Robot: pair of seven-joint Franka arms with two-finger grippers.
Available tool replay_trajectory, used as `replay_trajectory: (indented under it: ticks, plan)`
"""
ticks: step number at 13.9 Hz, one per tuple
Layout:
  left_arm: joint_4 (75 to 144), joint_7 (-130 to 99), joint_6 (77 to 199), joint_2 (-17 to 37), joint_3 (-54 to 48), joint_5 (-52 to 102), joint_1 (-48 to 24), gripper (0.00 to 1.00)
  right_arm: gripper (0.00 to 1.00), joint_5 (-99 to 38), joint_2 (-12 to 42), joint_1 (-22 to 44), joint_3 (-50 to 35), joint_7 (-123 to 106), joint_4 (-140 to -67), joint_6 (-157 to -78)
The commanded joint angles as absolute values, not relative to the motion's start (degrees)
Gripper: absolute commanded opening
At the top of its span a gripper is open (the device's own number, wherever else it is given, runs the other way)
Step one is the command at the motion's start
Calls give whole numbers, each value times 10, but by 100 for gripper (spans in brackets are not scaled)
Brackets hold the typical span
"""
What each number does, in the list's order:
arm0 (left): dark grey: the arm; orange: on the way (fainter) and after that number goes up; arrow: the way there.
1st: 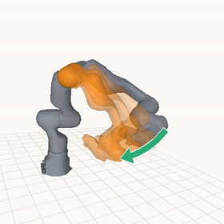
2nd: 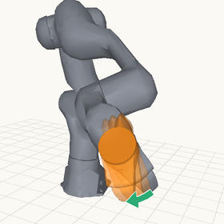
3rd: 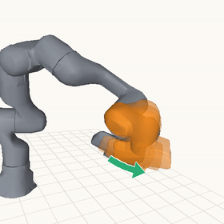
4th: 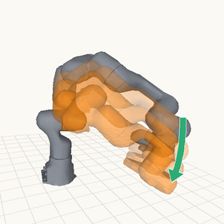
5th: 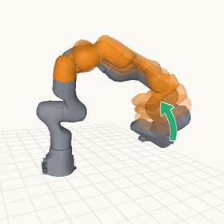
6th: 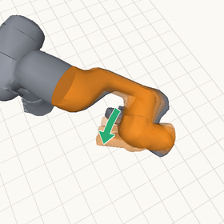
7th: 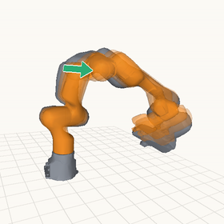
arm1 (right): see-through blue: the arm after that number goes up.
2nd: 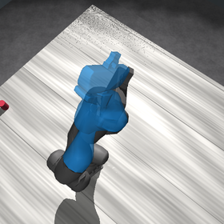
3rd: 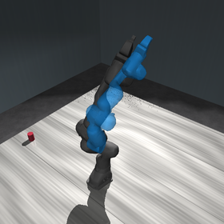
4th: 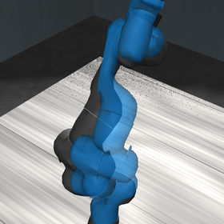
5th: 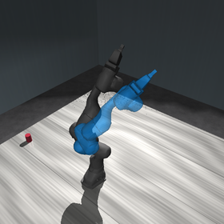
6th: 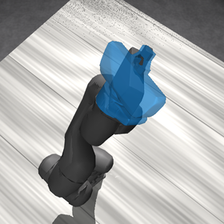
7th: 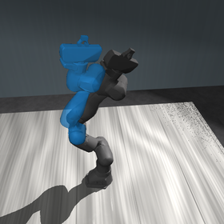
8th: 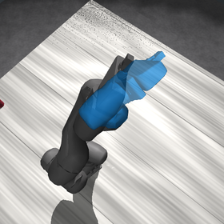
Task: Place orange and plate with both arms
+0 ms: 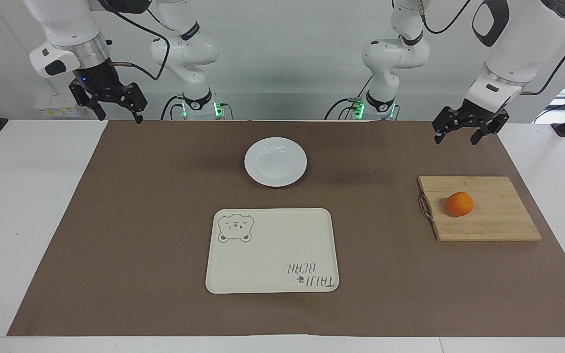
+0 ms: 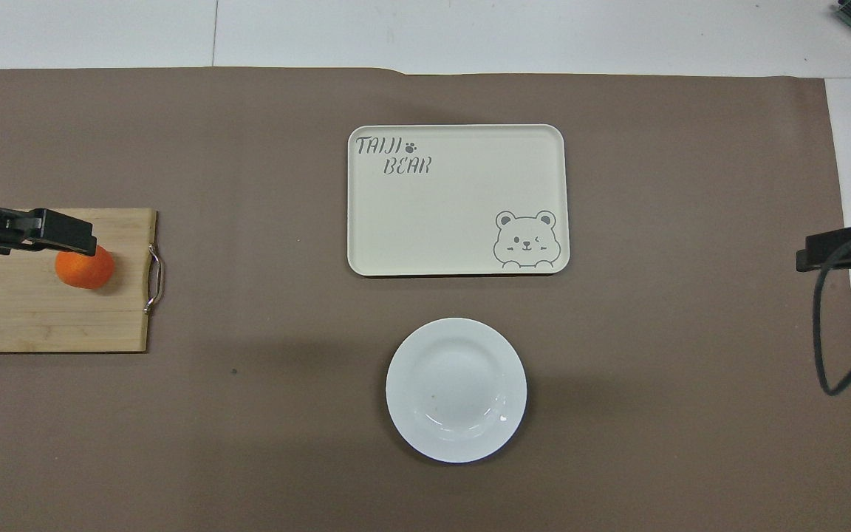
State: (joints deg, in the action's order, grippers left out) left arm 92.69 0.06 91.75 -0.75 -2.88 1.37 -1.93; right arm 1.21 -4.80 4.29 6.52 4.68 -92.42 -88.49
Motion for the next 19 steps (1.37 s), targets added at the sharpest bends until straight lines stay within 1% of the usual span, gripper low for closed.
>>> replay_trajectory:
  ticks: [1,10,19]
  plan:
    - [925,9,903,-14,-29,7,-17,100,100,10,-60,40,65,37,-936,-889]
    - [926,3,901,-14,-29,8,-17,100,100,10,-63,40,65,34,-936,-871]
    - [937,3,900,-19,-29,8,-16,100,100,9,-64,41,63,35,-937,-882]
